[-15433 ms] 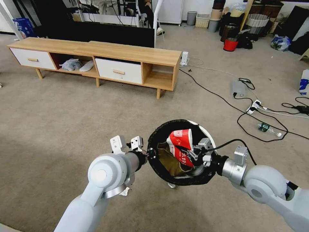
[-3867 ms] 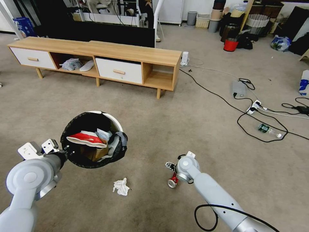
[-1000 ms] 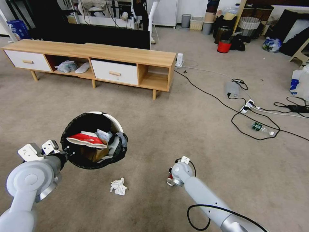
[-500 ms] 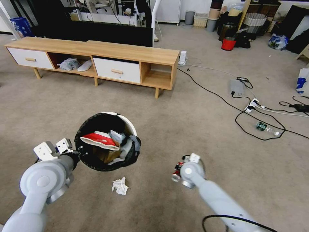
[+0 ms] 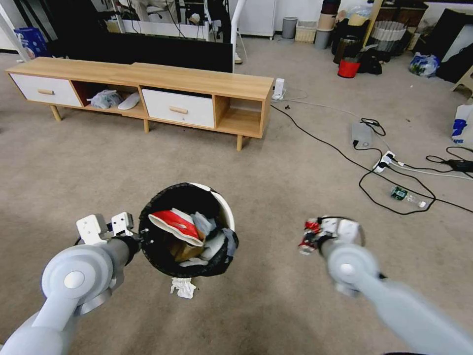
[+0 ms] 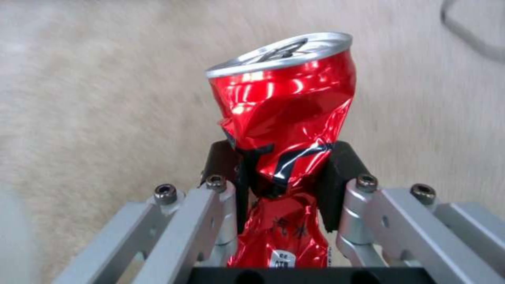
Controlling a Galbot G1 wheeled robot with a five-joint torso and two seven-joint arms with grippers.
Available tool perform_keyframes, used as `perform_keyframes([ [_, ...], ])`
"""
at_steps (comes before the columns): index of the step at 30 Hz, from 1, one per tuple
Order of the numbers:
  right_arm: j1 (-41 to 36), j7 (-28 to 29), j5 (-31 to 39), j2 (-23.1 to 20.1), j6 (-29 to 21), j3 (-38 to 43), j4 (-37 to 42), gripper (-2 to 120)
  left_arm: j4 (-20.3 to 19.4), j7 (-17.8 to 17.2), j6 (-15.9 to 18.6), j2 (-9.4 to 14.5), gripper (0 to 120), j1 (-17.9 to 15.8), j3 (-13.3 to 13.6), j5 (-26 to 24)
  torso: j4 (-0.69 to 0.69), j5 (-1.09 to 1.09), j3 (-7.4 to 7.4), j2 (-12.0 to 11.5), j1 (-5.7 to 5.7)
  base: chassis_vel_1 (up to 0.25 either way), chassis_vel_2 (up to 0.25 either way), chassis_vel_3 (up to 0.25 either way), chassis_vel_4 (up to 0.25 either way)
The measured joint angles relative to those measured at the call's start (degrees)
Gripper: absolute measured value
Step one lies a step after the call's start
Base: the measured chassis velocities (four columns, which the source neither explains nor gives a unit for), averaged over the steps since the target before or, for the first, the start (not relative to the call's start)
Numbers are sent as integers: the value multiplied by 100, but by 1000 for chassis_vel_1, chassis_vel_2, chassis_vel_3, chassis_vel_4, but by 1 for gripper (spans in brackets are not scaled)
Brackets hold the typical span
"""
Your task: Pick up the trash bin and place the garbage on the floor into it.
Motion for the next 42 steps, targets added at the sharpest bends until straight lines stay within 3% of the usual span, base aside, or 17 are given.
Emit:
perform_keyframes([
  [6, -6, -593, -73, -477, -113, 356, 619, 23, -104, -227, 3, -147, 0, -158, 439, -92, 6, 0, 0, 0, 0, 0, 0, 0, 0],
  [9, -343, -1195, -387, -859, -112, 930, 912, 23, 126, -429, 2, -336, 0, -536, 1006, -184, 1, 1, 0, 0, 0, 0, 0, 0, 0],
  [12, -485, -1388, -488, -974, -84, 1152, 977, 23, 228, -510, 1, -411, 0, -670, 1209, -223, 2, 7, 0, 0, 0, 0, 0, 0, 0],
  [13, -649, -1606, -557, -1117, -32, 1434, 1076, 23, 380, -593, 4, -531, 0, -825, 1469, -262, 1, 0, 0, 0, 0, 0, 0, 0, 0],
  [15, -699, -1671, -565, -1167, -14, 1525, 1111, 23, 433, -619, 4, -578, 0, -884, 1561, -274, 2, -1, 0, -1, 0, 0, 0, 0, 0],
  [17, -903, -1919, -547, -1420, 68, 1944, 1301, 23, 768, -769, -31, -856, 0, -1211, 2035, -304, 3, 3, 0, 0, 0, 0, 0, 0, 0],
  [20, -989, -1992, -535, -1522, 104, 2095, 1375, 23, 900, -798, -57, -977, 0, -1330, 2178, -304, 4, 2, 0, 0, 0, 0, 0, 0, 0],
  [22, -1276, -2137, -489, -1761, 174, 2414, 1531, 23, 1166, -931, -124, -1326, 0, -1584, 2368, -358, 3, 2, 0, 0, 0, 0, 0, 0, 0],
  [23, -1276, -2137, -489, -1761, 174, 2414, 1531, 23, 1166, -931, -124, -1326, 0, -1584, 2368, -358, 3, 2, 0, 0, 0, 0, 0, 0, 0],
  [25, -1449, -2267, -482, -1871, 266, 2570, 1605, 23, 1303, -1062, -188, -1627, 0, -1741, 2399, -438, 3, 3, 0, 0, 0, 0, 0, 0, 0],
  [26, -1449, -2267, -482, -1871, 266, 2570, 1605, 23, 1303, -1062, -188, -1627, 0, -1741, 2399, -438, 3, 3, 0, 0, 0, 0, 0, 0, 0],
  [29, -1534, -2511, -505, -1933, 414, 2622, 1676, 23, 1482, -1193, -262, -2043, 0, -1922, 2381, -462, 3, 3, 0, 0, 0, 0, 0, 0, 0],
  [30, -1534, -2511, -505, -1933, 414, 2622, 1676, 23, 1482, -1193, -262, -2043, 0, -1922, 2381, -462, 3, 3, 0, 0, 0, 0, 0, 0, 0],
  [32, -1501, -2712, -518, -1936, 492, 2560, 1713, 23, 1568, -1256, -309, -2275, 0, -2013, 2330, -472, 3, 3, 0, -1, 0, 0, 0, 0, 0],
  [42, -1375, -3049, -529, -1938, 550, 2342, 1718, 23, 1664, -1350, -397, -2810, 0, -2089, 2170, -496, 3, 2, 0, -1, 0, 0, 0, 0, 0],
])
